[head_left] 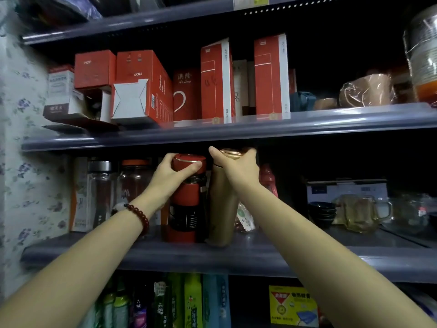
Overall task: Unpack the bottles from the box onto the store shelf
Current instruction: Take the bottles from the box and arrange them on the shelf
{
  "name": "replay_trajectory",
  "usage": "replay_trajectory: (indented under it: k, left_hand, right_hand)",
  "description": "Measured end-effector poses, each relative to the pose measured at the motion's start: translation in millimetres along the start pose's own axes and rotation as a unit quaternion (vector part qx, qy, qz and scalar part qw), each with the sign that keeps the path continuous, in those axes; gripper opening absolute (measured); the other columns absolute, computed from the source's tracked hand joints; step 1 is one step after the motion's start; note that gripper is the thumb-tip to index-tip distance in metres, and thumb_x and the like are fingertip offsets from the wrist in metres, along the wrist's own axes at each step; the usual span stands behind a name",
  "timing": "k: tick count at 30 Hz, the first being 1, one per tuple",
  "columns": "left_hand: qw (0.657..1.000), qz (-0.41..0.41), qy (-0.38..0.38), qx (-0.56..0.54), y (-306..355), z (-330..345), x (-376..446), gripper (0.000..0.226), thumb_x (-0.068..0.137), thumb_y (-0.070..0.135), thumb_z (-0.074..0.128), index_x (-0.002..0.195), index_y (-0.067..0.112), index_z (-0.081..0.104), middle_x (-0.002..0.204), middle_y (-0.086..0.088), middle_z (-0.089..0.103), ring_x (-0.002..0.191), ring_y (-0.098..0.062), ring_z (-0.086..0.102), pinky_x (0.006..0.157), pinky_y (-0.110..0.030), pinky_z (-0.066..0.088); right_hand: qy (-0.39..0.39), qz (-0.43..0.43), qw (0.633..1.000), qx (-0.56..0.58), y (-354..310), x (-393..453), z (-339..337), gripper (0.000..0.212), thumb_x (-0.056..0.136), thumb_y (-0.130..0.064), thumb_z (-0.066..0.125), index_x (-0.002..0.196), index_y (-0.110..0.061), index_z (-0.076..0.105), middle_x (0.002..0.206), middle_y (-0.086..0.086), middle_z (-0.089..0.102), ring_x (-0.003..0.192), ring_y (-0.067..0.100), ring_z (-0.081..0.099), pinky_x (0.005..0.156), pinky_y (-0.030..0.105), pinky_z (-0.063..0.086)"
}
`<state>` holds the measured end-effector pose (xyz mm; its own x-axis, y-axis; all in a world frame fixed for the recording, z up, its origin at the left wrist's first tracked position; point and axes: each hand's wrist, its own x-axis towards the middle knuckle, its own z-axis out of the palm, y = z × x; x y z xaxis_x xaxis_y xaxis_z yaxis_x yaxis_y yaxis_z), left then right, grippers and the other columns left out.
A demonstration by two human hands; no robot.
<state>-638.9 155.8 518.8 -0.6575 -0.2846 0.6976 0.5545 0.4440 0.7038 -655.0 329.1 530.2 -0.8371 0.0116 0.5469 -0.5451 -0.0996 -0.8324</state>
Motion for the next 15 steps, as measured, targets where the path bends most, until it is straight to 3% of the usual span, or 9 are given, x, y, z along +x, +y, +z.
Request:
replay_trajectory:
  k: [2, 4, 6, 8, 11, 13, 15]
  left_hand:
    - [1.000, 0.002, -0.009, 0.011, -5.0, 1.3, 0.3, 0.060, 0.056, 0.065, 0.073, 0.107, 0.038, 0.057, 0.107, 0.009, 0.067, 0.102, -0.013, 0.064, 0.089, -0.032, 0.052]
    - [0.999, -0.005, -0.030, -0.014, -12.4, 3.3, -4.5, 0.055, 0.072, 0.056, 0.070, 0.119, 0.036, 0.053, 0.107, 0.013, 0.064, 0.101, -0.007, 0.063, 0.084, -0.022, 0.050]
    - [0.998, -0.023, -0.047, -0.043, -25.0, 2.8, -11.2, 0.056, 0.084, 0.043, 0.065, 0.134, 0.031, 0.042, 0.112, 0.012, 0.062, 0.100, -0.001, 0.059, 0.076, -0.014, 0.047]
    - [0.996, -0.045, -0.045, -0.056, -42.6, -1.2, -17.4, 0.069, 0.077, 0.048, 0.070, 0.137, 0.034, 0.037, 0.119, 0.008, 0.061, 0.105, -0.005, 0.059, 0.080, -0.021, 0.046]
    - [0.995, -0.079, -0.037, -0.054, -65.7, -6.8, -25.7, 0.089, 0.062, 0.052, 0.079, 0.138, 0.036, 0.035, 0.122, 0.005, 0.060, 0.108, -0.009, 0.059, 0.089, -0.030, 0.047]
    - [0.995, -0.084, -0.040, -0.042, -73.8, -5.7, -31.6, 0.084, 0.069, 0.045, 0.078, 0.139, 0.035, 0.033, 0.120, 0.010, 0.059, 0.107, -0.005, 0.058, 0.091, -0.029, 0.048]
    - [0.995, -0.079, -0.051, -0.040, -77.0, -5.5, -34.9, 0.079, 0.078, 0.033, 0.074, 0.141, 0.036, 0.028, 0.118, 0.014, 0.056, 0.105, 0.000, 0.055, 0.081, -0.021, 0.046]
  right_hand:
    - [-0.030, 0.021, 0.999, -0.001, 17.4, -2.4, 3.1, 0.100, 0.062, -0.054, 0.082, 0.141, -0.016, 0.034, 0.136, 0.006, 0.054, 0.122, 0.026, 0.055, 0.105, 0.041, 0.045]
    - [-0.061, 0.020, 0.998, 0.006, 43.4, -4.8, 7.0, 0.090, 0.056, -0.053, 0.085, 0.131, -0.023, 0.045, 0.120, 0.000, 0.066, 0.108, 0.019, 0.064, 0.099, 0.043, 0.051]
    - [-0.104, 0.025, 0.994, 0.021, 67.6, -4.9, 10.5, 0.088, 0.059, -0.042, 0.087, 0.133, -0.023, 0.042, 0.116, -0.001, 0.068, 0.105, 0.016, 0.066, 0.098, 0.044, 0.051]
    - [-0.162, 0.026, 0.986, 0.027, 80.0, -9.0, 12.1, 0.084, 0.073, -0.022, 0.082, 0.140, -0.019, 0.031, 0.119, -0.001, 0.063, 0.104, 0.012, 0.064, 0.092, 0.034, 0.053]
    - [-0.202, 0.010, 0.979, 0.021, 88.5, -11.6, 13.0, 0.078, 0.082, -0.016, 0.075, 0.141, -0.029, 0.024, 0.117, -0.009, 0.057, 0.102, 0.003, 0.060, 0.074, 0.015, 0.049]
    - [-0.191, 0.001, 0.981, 0.022, 93.2, -12.5, 13.5, 0.074, 0.083, -0.016, 0.074, 0.139, -0.028, 0.027, 0.114, -0.013, 0.058, 0.100, 0.001, 0.060, 0.071, 0.013, 0.049]
    - [-0.170, -0.002, 0.985, 0.023, 96.3, -14.4, 15.0, 0.078, 0.082, -0.018, 0.075, 0.143, -0.026, 0.027, 0.115, -0.012, 0.058, 0.101, 0.001, 0.060, 0.074, 0.016, 0.050]
